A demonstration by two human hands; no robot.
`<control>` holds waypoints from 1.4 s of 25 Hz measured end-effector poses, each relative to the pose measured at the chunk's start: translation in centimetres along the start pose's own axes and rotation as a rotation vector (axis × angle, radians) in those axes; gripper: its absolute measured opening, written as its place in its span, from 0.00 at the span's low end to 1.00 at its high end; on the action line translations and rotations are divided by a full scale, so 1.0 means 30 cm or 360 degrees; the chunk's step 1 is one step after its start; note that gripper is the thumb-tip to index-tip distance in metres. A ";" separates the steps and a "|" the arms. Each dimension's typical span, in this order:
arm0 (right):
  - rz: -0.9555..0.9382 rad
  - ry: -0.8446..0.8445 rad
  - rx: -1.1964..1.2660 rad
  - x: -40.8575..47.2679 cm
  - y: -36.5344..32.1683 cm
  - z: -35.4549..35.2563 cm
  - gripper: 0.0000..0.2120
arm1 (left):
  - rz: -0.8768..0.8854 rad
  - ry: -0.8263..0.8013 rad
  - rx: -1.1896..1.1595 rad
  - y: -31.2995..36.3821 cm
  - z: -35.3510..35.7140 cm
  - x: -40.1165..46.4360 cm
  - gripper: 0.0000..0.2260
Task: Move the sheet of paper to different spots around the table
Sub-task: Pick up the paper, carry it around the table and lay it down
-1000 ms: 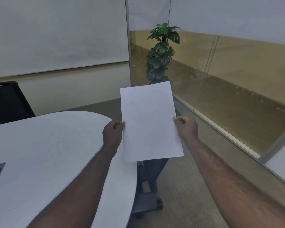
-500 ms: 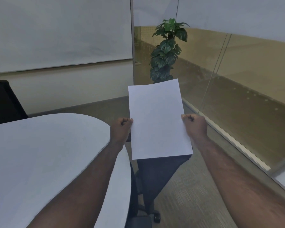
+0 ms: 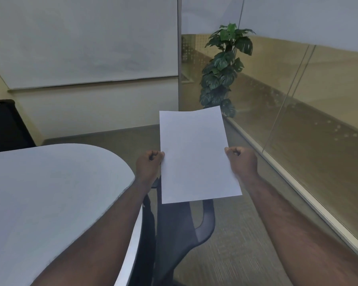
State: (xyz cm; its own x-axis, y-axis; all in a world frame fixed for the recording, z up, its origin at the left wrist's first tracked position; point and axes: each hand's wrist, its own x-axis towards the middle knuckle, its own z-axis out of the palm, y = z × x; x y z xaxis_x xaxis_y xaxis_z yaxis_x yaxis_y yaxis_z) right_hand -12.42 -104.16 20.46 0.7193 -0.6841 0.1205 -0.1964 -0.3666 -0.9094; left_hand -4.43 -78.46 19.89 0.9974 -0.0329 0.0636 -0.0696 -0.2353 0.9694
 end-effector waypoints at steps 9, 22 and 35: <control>-0.0097 -0.0277 0.0177 0.286 0.072 -0.051 0.08 | 0.0039 0.0199 0.0089 0.030 0.194 0.005 0.10; -0.0311 -0.0620 0.0206 0.599 -0.012 0.320 0.08 | -0.0024 0.0643 -0.0007 -0.038 0.157 0.283 0.09; -0.0332 -0.1034 0.0305 0.762 -0.089 0.680 0.08 | -0.0138 0.0991 0.0015 -0.104 0.078 0.415 0.08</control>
State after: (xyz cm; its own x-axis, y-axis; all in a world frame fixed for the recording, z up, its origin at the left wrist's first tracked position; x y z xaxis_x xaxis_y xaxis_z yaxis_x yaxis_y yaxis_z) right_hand 18.14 -105.98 17.51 0.9929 -0.0754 0.0922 0.0666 -0.2911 -0.9544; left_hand 8.18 -80.40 17.09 0.8221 0.5580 0.1135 0.0150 -0.2205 0.9753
